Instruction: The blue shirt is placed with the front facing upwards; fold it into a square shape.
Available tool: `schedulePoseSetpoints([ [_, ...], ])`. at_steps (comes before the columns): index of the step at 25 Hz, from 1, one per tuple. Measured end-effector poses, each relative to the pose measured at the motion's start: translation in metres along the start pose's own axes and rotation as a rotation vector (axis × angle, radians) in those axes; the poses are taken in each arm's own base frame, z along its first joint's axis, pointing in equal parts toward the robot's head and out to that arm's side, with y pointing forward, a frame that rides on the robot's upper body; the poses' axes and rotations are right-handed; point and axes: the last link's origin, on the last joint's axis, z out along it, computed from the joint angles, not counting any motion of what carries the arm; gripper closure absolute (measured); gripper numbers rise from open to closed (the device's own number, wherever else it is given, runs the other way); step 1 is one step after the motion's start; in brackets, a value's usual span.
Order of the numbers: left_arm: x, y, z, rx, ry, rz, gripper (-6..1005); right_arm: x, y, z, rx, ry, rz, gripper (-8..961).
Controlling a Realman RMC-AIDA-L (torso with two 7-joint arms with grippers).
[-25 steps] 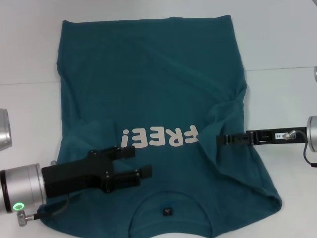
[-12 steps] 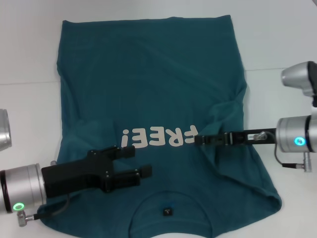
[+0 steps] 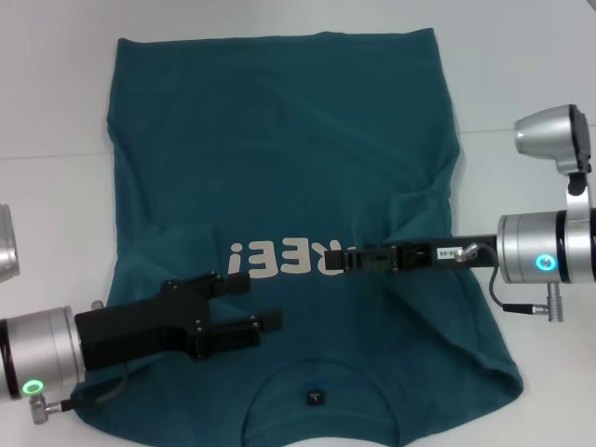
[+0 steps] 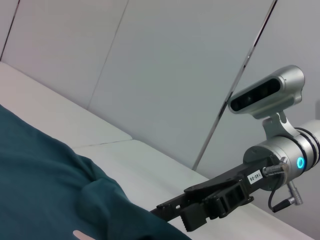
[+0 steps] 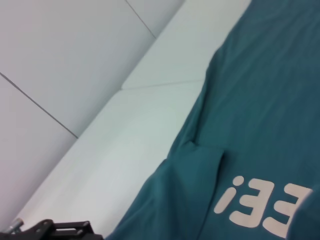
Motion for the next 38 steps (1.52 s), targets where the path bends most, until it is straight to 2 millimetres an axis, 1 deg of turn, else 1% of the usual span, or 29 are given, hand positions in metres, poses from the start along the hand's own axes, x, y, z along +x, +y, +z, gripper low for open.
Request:
schedulePoseSetpoints([
  [7, 0.001, -0.001, 0.0, 0.004, 0.001, 0.006, 184, 0.004, -0.01, -0.013, 0.032, -0.023, 0.018, 30],
  [15, 0.001, -0.001, 0.0, 0.004, 0.002, 0.006, 189, 0.002, -0.01, -0.015, 0.031, -0.023, 0.007, 29],
  [22, 0.001, -0.001, -0.001, 0.009, 0.007, 0.001, 193, 0.0, -0.014, -0.022, 0.05, -0.034, 0.003, 30],
  [27, 0.001, -0.002, -0.005, 0.014, 0.007, -0.014, 196, 0.006, -0.019, -0.039, 0.062, -0.054, 0.008, 29],
  [33, 0.004, -0.001, -0.011, 0.012, 0.007, -0.039, 200, 0.017, -0.024, -0.069, 0.054, -0.142, -0.017, 31],
  [35, 0.004, -0.002, -0.013, 0.014, 0.005, -0.049, 201, 0.02, -0.024, -0.076, 0.042, -0.163, -0.026, 32],
  [36, 0.004, -0.002, -0.013, 0.014, 0.005, -0.049, 202, 0.024, -0.025, -0.083, 0.033, -0.183, -0.028, 32],
  [38, 0.004, -0.002, -0.017, 0.024, -0.002, -0.07, 203, 0.027, -0.025, -0.086, 0.031, -0.188, -0.025, 33],
])
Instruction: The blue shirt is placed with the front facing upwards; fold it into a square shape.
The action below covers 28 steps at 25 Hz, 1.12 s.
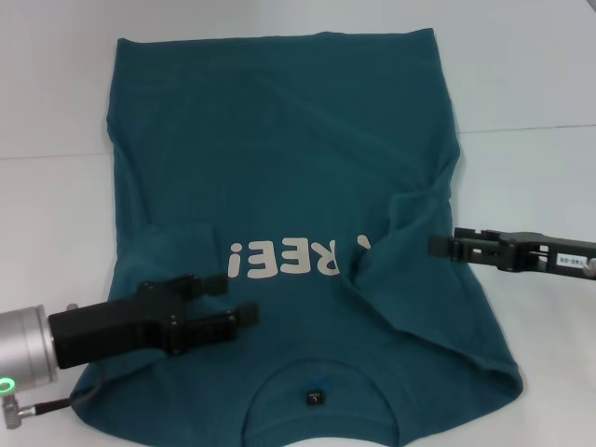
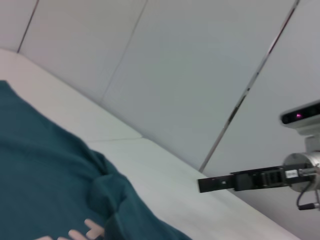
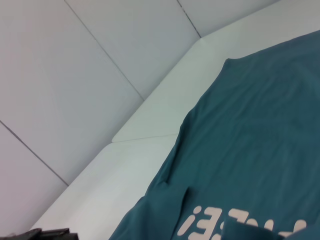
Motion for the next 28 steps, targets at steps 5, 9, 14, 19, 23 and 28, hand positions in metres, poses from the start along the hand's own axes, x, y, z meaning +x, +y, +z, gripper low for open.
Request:
schedulePoseSetpoints([
  [5, -0.002, -0.005, -0.014, 0.053, -0.017, -0.058, 206, 0.006, 0.002, -0.01, -0.024, 0.009, 0.008, 34],
  [9, -0.007, -0.014, -0.039, 0.148, -0.04, -0.127, 208, 0.006, 0.006, -0.014, -0.057, 0.009, 0.015, 36],
  [14, -0.013, -0.026, -0.07, 0.265, -0.073, -0.249, 211, 0.002, 0.008, -0.012, -0.075, 0.004, 0.037, 37],
  [19, -0.017, -0.032, -0.092, 0.338, -0.11, -0.338, 214, -0.002, 0.009, -0.008, -0.078, -0.003, 0.047, 38],
  [23, -0.022, -0.034, -0.101, 0.379, -0.143, -0.399, 217, -0.004, 0.01, -0.007, -0.079, -0.009, 0.047, 38],
  [28, -0.026, -0.036, -0.107, 0.406, -0.17, -0.449, 220, -0.005, 0.008, -0.007, -0.068, -0.014, 0.046, 38],
])
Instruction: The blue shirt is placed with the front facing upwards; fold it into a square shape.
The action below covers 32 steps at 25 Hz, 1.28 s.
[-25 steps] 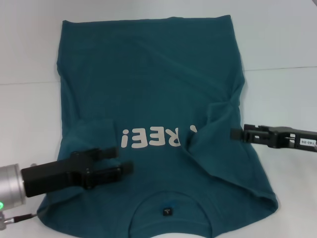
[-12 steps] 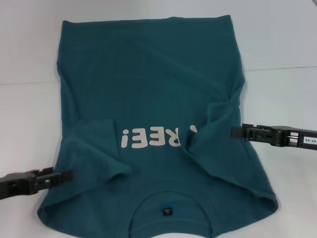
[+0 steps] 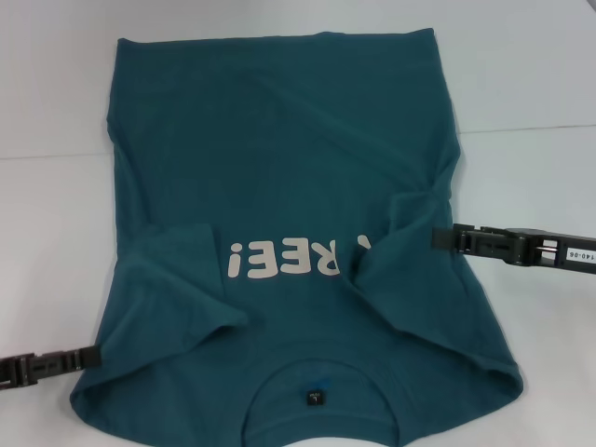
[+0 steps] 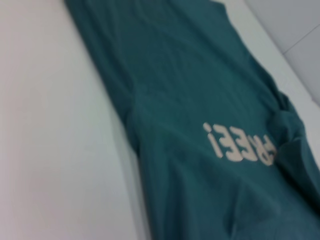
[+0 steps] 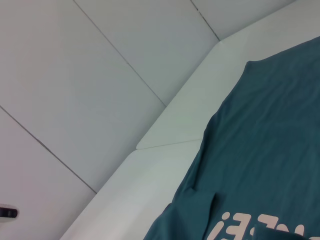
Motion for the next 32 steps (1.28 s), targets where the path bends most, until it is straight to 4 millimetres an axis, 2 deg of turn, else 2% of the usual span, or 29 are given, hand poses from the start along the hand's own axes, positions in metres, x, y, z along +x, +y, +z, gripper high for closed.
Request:
schedulePoseSetpoints([
  [20, -0.014, 0.002, 0.01, 0.004, -0.115, -0.037, 232, -0.002, -0.003, -0.007, 0.016, -0.001, -0.004, 39],
  [32, -0.003, 0.012, 0.019, -0.038, -0.138, -0.006, 239, -0.003, -0.003, -0.007, 0.011, 0.001, 0.006, 39],
])
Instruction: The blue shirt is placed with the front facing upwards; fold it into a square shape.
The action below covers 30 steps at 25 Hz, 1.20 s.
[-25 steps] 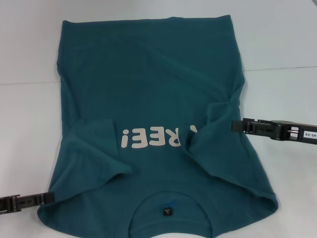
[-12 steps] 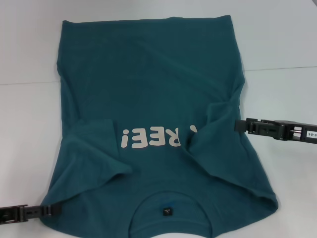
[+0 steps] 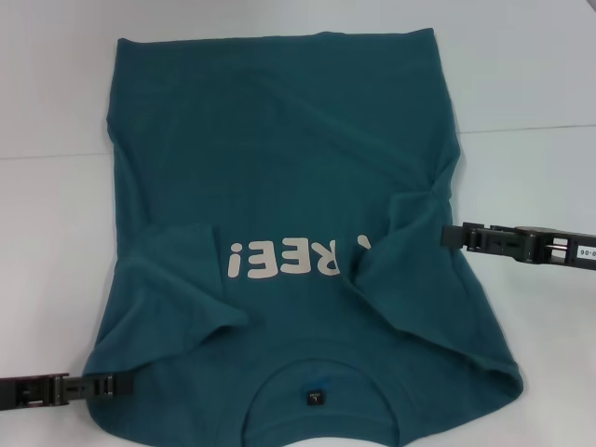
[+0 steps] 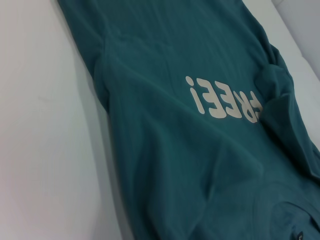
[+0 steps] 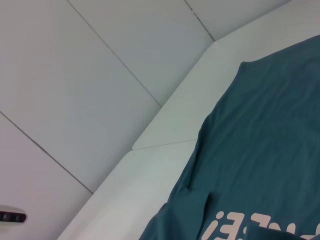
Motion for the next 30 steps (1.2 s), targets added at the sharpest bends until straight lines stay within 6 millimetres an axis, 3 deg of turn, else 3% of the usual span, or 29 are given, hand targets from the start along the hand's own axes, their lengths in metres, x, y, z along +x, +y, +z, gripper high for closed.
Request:
schedulePoseSetpoints([
  [22, 0.0028, -0.0041, 0.0002, 0.062, -0.049, 0.037, 252, 0.004, 0.0009, 0.0002, -0.006, -0.002, 0.007, 43],
  [30, 0.0062, -0.0049, 0.0001, 0.086, -0.043, 0.035, 603, 0.005, 0.0017, 0.0013, -0.01, -0.003, 0.009, 45],
])
